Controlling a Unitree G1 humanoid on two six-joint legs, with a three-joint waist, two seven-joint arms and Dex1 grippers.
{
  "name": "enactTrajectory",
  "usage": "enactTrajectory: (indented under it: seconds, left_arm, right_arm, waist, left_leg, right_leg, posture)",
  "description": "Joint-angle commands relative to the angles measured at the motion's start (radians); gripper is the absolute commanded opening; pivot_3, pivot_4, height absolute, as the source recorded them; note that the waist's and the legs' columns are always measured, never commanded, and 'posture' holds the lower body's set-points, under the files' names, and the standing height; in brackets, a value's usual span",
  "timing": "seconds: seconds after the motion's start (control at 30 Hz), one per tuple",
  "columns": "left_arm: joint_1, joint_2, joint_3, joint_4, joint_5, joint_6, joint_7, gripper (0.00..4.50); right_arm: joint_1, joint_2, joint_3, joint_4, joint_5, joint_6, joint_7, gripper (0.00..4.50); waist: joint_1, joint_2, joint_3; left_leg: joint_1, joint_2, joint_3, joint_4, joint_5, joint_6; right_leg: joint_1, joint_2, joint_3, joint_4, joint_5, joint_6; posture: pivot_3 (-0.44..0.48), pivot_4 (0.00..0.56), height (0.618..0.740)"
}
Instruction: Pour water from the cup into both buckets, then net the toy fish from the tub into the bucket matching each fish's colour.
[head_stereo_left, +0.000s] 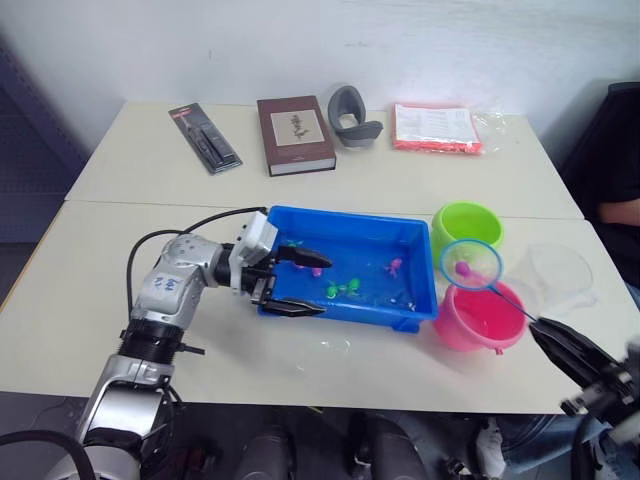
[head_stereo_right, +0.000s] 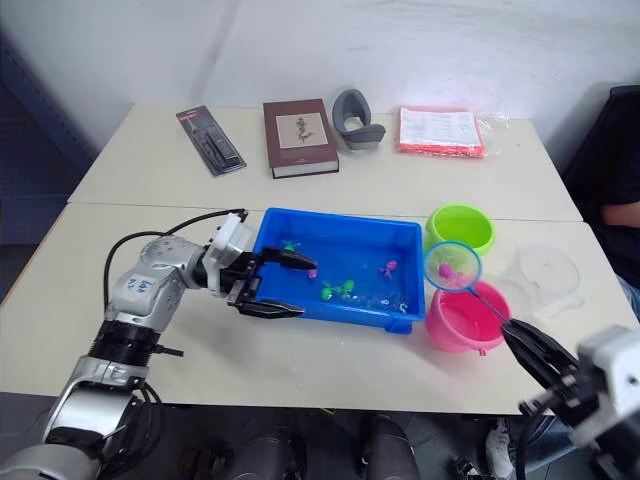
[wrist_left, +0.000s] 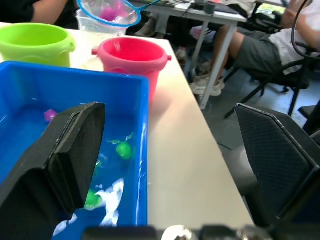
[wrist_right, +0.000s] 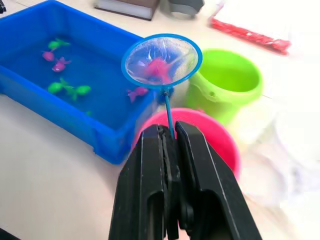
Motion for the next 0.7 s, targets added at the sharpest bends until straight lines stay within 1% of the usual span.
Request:
enactTrajectory:
  seconds: [0.03,0.13,0.2,0.33,0.4,0.43,0.5,0.53,0.57,0.6,0.7]
  left_arm:
    - [-0.025,-0.019,-0.002,-0.001,-0.009,-0.015,-0.016,4.46]
    - [-0.028,-0.029,-0.004,0.005,-0.009,-0.018,-0.016,4.46]
    - [-0.028,-0.033,-0.004,0.003,-0.009,-0.017,-0.015,4.46]
    - [-0.032,-0.042,-0.004,0.006,-0.008,-0.018,-0.01,4.46]
    - [-0.032,-0.045,-0.004,0.007,-0.007,-0.019,-0.009,4.46]
    - [-0.031,-0.048,-0.004,0.007,-0.006,-0.019,-0.006,4.46]
    - [-0.028,-0.054,-0.004,0.002,-0.007,-0.019,0.0,4.46]
    - [-0.025,-0.057,-0.003,-0.001,-0.008,-0.019,0.004,4.46]
    - [-0.023,-0.06,-0.003,-0.004,-0.009,-0.018,0.008,4.46]
    - [-0.021,-0.064,-0.001,-0.007,-0.01,-0.016,0.013,4.46]
    - [-0.017,-0.074,0.0,-0.012,-0.011,-0.015,0.024,4.46]
  right_arm:
    - [0.103,0.124,-0.032,0.001,-0.12,-0.16,0.06,0.0]
    - [0.106,0.173,0.007,0.035,-0.204,-0.23,0.056,0.0]
    - [0.089,0.189,0.036,0.073,-0.305,-0.3,0.045,0.0]
    - [0.077,0.185,0.082,0.162,-0.52,-0.476,0.051,0.0]
    - [0.066,0.187,0.097,0.208,-0.607,-0.581,0.042,0.0]
    - [0.061,0.174,0.098,0.235,-0.689,-0.659,0.03,0.0]
    - [0.054,0.147,0.086,0.285,-0.877,-0.818,-0.015,0.0]
    - [0.044,0.136,0.058,0.309,-1.023,-0.924,-0.079,0.0]
    - [0.042,0.121,0.051,0.33,-1.105,-0.982,-0.108,0.0]
    - [0.03,0.124,0.03,0.344,-1.192,-1.037,-0.167,0.0]
    - [0.014,0.13,0.003,0.387,-1.361,-1.127,-0.291,0.0]
  waist:
    - [-0.002,0.001,0.0]
    - [-0.005,0.002,-0.001]
    - [-0.006,0.002,-0.001]
    - [-0.004,0.003,-0.001]
    - [-0.002,0.003,-0.001]
    - [-0.002,0.003,-0.001]
    - [-0.003,0.003,-0.001]
    - [-0.003,0.003,-0.001]
    - [-0.003,0.003,-0.001]
    - [-0.004,0.003,-0.001]
    - [-0.003,0.003,-0.001]
  left_leg:
    - [0.0,0.0,0.001,0.0,0.0,0.0]
    - [0.001,0.0,0.002,-0.001,0.0,0.0]
    - [0.001,0.0,0.003,-0.001,0.0,0.0]
    - [0.002,0.0,0.004,-0.001,0.0,0.0]
    - [0.002,0.0,0.004,-0.001,0.0,0.0]
    - [0.002,-0.001,0.004,-0.001,0.0,0.0]
    - [0.003,-0.001,0.004,0.0,0.0,0.0]
    - [0.003,-0.001,0.004,0.0,0.0,0.0]
    - [0.003,-0.001,0.005,-0.001,0.0,0.0]
    - [0.003,-0.001,0.005,-0.001,0.0,0.0]
    - [0.004,0.0,0.006,-0.001,0.0,-0.001]
  right_leg:
    - [0.0,0.0,0.001,0.0,0.0,0.0]
    - [-0.001,0.0,0.003,0.0,0.0,-0.001]
    - [-0.001,0.0,0.004,0.0,0.0,-0.001]
    - [-0.001,0.0,0.005,0.0,-0.001,-0.002]
    - [-0.001,0.0,0.005,0.0,-0.001,-0.002]
    - [-0.001,0.0,0.005,0.0,-0.001,-0.002]
    - [-0.001,0.0,0.005,0.0,-0.001,-0.002]
    - [-0.001,0.0,0.006,0.0,-0.001,-0.002]
    - [-0.001,0.0,0.006,0.0,-0.001,-0.001]
    - [-0.002,0.0,0.007,0.0,-0.001,-0.001]
    - [-0.002,0.0,0.008,0.001,-0.001,-0.002]
  posture:
    - [0.0,0.15,0.74]
    - [0.0,0.15,0.74]
    - [0.0,0.15,0.74]
    - [0.0,0.15,0.74]
    - [0.0,0.15,0.74]
    - [0.0,0.15,0.74]
    - [0.0,0.15,0.74]
    - [0.0,0.15,0.74]
    - [0.0,0.15,0.74]
    - [0.0,0.15,0.74]
    - [0.0,0.15,0.74]
